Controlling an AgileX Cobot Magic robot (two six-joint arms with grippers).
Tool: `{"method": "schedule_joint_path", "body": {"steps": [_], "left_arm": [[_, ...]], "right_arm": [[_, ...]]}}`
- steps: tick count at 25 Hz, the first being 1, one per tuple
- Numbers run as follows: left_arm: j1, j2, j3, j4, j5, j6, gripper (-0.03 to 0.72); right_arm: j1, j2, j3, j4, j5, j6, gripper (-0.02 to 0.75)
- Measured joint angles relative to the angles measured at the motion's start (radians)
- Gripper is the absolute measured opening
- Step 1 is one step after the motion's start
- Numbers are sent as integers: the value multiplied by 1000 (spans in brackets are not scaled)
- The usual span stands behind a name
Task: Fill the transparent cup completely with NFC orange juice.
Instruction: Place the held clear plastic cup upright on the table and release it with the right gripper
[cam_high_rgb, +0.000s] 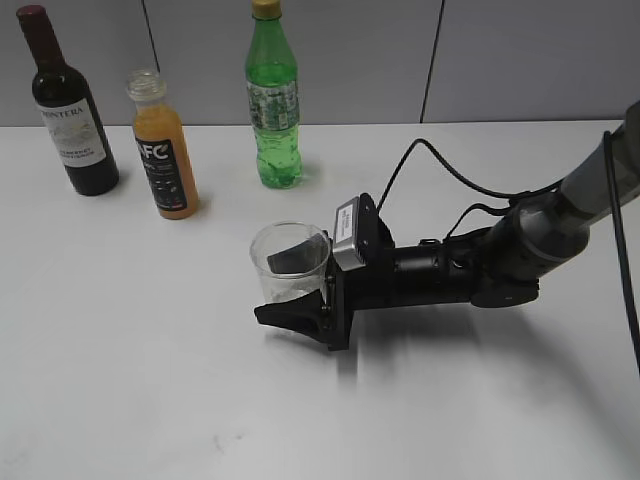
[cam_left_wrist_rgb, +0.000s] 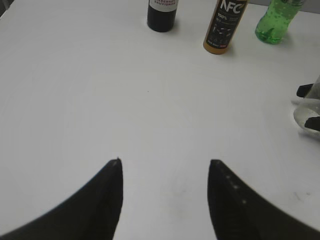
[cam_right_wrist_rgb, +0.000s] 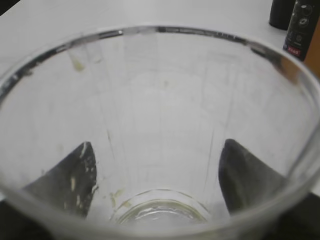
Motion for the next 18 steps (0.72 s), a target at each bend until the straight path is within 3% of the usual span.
{"method": "schedule_joint_path", "body": {"steps": [7,18], "left_arm": [[0,0,0,0,0,0,421],[0,0,0,0,0,0,421]], "right_arm": [[-24,0,0,-25,-1,39,643],[-123,0,60,-99,-7,81,650]]}}
